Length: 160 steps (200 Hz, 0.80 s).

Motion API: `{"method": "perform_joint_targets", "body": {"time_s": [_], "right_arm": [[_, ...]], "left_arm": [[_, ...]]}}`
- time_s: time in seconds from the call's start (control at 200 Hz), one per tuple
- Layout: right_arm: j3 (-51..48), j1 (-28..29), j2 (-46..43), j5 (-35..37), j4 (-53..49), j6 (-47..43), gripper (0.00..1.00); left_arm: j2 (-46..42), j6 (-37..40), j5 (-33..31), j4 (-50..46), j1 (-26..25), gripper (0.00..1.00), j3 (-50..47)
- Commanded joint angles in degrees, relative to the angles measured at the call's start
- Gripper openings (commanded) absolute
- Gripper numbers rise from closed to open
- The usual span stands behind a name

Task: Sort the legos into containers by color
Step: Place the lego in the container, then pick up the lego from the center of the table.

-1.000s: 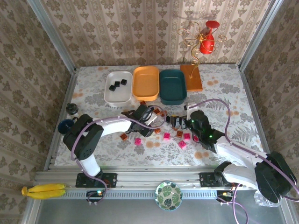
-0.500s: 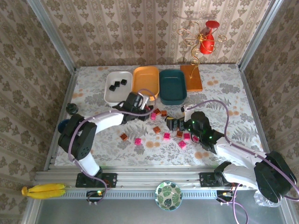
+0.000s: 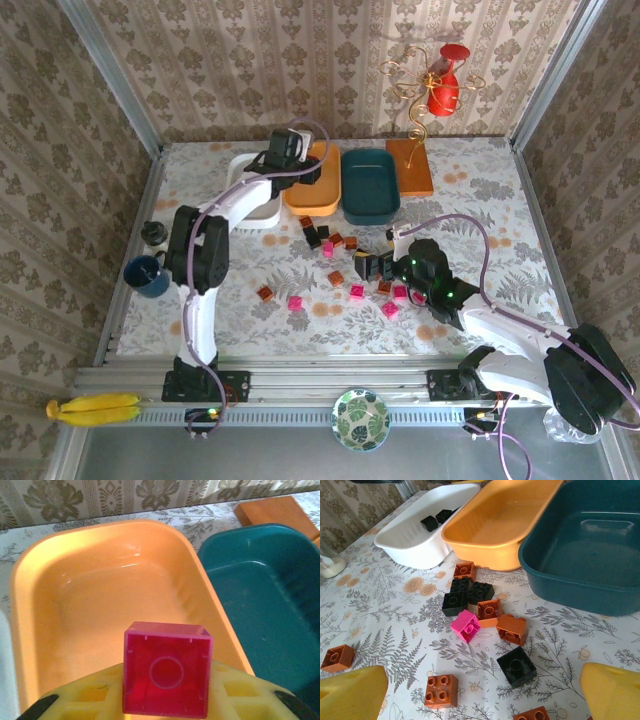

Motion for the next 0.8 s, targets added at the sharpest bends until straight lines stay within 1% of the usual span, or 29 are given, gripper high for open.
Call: {"method": "perform_joint_targets", "body": {"time_s": [0.0, 0.09, 0.175, 0.275, 0.35, 0.455, 0.56, 0.62, 0.635, 0.705, 0.795], "right_arm": [[-0.4, 0.3, -1.0, 1.4, 0.3, -0.6, 1.0], [-0.4, 0.3, -1.2, 1.4, 0.2, -0.6, 1.0], [-0.4, 0.3, -1.4, 1.4, 0.1, -0.7, 1.0], [-0.4, 0.3, -1.2, 1.4, 0.2, -0.6, 1.0], [-0.3, 0.4, -0.7, 1.1, 0.2, -0.6, 1.0], [-0.1, 0.7, -0.3, 1.0, 0.3, -0.8, 1.0], [0.1, 0.9, 0.4, 1.0, 0.6, -0.6, 1.0], [0.2, 0.9, 1.1, 1.1, 0.9, -0.6, 1.0], [0.2, 0.9, 1.2, 1.1, 0.9, -0.6, 1.0], [0.4, 1.0, 1.8, 1.2, 0.8, -0.6, 1.0], [0.3, 0.9, 1.6, 2.2, 0.5, -0.8, 1.0]], "left_arm": [[3.5, -1.0, 0.7, -7.7, 1.6, 0.47, 7.9], [4.0, -0.7, 0.8, -10.8, 2.0, 0.56, 11.3], [0.3, -0.4, 0.9, -10.5, 2.0, 0.61, 8.1], [-7.8, -1.2, 2.8, -6.9, 2.0, 0.64, -1.4], [-15.6, -1.7, 4.4, -3.7, 1.8, 0.65, -11.6], [-27.0, -2.1, 5.5, 0.9, 1.2, 0.67, -28.7], [-35.0, -3.2, 6.7, 3.2, 0.4, 0.68, -42.3], [-37.2, -4.4, 6.3, 2.5, 0.0, 0.68, -46.5], [-37.6, -4.6, 6.4, 2.4, -1.6, 0.68, -47.2], [-38.2, -5.6, 6.4, 2.8, -4.3, 0.67, -49.8], [-37.1, -7.1, 5.8, 3.8, -9.0, 0.67, -51.0]]}}
